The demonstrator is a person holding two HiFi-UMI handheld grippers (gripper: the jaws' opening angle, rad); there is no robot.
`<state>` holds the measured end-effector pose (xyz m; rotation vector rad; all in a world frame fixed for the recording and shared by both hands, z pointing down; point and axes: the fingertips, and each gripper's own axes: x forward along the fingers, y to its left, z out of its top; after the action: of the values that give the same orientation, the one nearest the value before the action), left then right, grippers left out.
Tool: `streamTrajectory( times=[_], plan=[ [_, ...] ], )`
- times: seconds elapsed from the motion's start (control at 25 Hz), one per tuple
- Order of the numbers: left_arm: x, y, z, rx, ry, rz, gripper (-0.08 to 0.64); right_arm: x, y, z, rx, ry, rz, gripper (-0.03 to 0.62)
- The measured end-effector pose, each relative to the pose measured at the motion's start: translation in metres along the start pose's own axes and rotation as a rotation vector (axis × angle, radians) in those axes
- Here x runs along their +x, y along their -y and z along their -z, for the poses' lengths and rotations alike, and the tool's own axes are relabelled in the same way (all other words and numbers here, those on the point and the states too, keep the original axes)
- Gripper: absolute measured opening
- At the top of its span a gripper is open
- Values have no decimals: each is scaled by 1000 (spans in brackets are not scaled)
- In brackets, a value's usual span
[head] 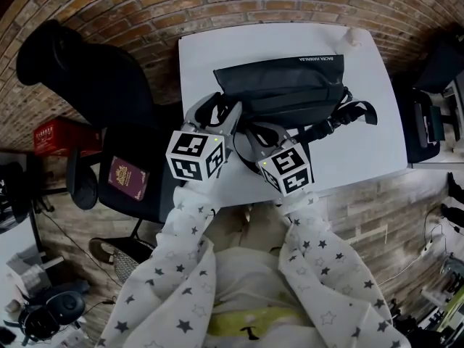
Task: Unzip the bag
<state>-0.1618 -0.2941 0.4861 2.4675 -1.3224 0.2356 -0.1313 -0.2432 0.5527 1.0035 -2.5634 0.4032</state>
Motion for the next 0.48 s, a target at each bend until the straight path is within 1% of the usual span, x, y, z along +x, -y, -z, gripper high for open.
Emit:
streamTrajectory(
  times=[0.2,0.48],
  plan=[
    [1,0,0,5,8,-13,202,-5,1,-1,-6,-14,-15,18],
    [-3,0,0,33,7,-38,186,-10,1,-3,-24,-52,-11,17]
  ],
)
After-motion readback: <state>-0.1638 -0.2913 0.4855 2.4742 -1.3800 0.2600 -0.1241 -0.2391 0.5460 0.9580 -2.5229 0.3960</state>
